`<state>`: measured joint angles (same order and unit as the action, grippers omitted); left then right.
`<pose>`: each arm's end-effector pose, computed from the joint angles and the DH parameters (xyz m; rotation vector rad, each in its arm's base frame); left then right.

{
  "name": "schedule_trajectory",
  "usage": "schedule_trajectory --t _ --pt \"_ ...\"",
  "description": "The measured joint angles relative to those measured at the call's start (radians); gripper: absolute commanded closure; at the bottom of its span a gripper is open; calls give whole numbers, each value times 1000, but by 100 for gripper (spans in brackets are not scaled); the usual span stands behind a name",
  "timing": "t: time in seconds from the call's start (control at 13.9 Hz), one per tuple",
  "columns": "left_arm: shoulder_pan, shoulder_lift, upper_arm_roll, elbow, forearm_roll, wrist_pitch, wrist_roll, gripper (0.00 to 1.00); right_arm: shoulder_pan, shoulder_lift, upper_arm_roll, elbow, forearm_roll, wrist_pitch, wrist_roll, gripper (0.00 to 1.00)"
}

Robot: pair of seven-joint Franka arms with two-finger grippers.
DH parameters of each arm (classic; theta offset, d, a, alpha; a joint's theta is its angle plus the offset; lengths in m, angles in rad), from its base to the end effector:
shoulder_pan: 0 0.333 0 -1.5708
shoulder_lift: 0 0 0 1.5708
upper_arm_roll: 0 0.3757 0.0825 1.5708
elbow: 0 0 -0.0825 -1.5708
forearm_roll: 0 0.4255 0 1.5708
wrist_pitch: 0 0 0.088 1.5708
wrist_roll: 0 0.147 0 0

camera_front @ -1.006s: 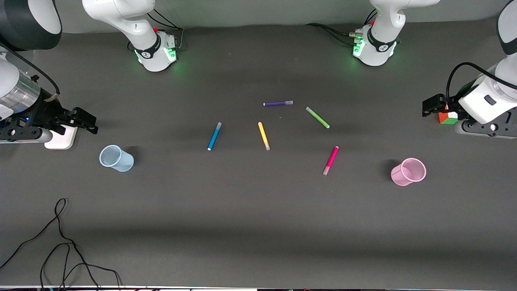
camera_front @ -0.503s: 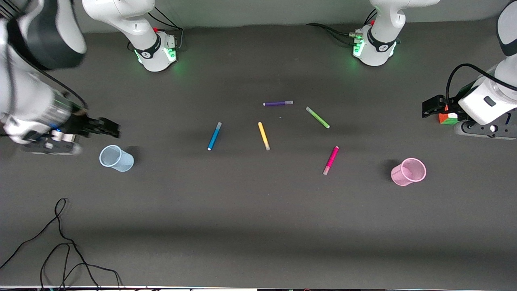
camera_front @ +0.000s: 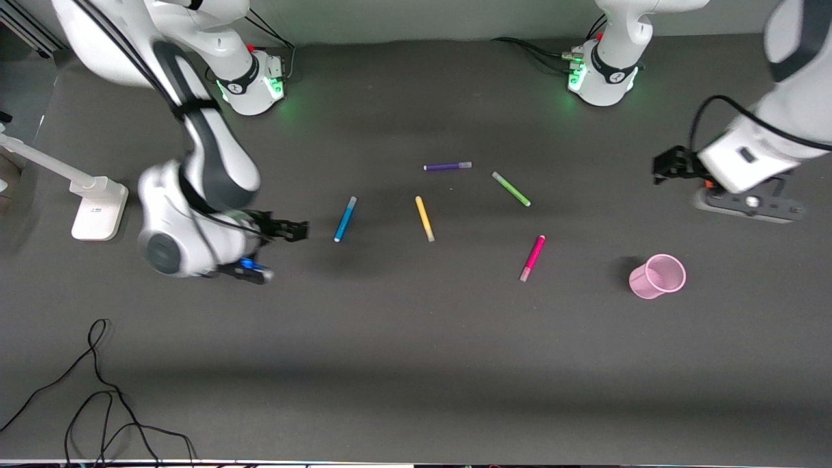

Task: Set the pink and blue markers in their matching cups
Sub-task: 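Reach the right gripper down toward the blue marker, then grasp the blue marker with the right gripper while the left gripper reaches the pink marker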

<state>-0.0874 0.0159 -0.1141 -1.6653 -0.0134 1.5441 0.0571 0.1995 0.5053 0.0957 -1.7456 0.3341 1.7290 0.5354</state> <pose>0.5753 -0.1191 0.5849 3.1029 -0.4027 -0.2158 0.6058 0.2250 0.2560 -2.8301 0.5469 0.9187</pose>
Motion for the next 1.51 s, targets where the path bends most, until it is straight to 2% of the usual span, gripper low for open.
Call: schedule_trajectory --t 0.22,0.43,0.5,0.65,0.72,0.86,0.93,1.29,1.51 --pt "-25 0 -89 -1 0 -7 17 0 -1 137 5 6 68 60 17 1" --pt "-35 6 -147 -10 -1 -5 28 1 0 211 38 10 82 129 92 6" --pt "-36 10 -151 -15 -6 0 30 1 0 222 55 11 82 154 120 14" --pt "-36 17 -150 -36 -16 40 37 1 4 236 78 14 82 191 156 56" --pt "-36 20 -150 -60 -18 72 40 1 5 238 82 15 82 196 163 72" --pt "-41 26 -152 -137 -20 169 43 1 3 238 82 18 82 196 164 97" --pt "-46 29 -153 -188 -20 237 43 0 1 239 82 19 82 196 164 100" --pt "-68 78 -154 -466 -16 613 43 0 -7 236 78 25 68 193 164 100" --pt "-77 177 -154 -519 -1 758 43 0 -8 222 75 39 30 179 164 100"
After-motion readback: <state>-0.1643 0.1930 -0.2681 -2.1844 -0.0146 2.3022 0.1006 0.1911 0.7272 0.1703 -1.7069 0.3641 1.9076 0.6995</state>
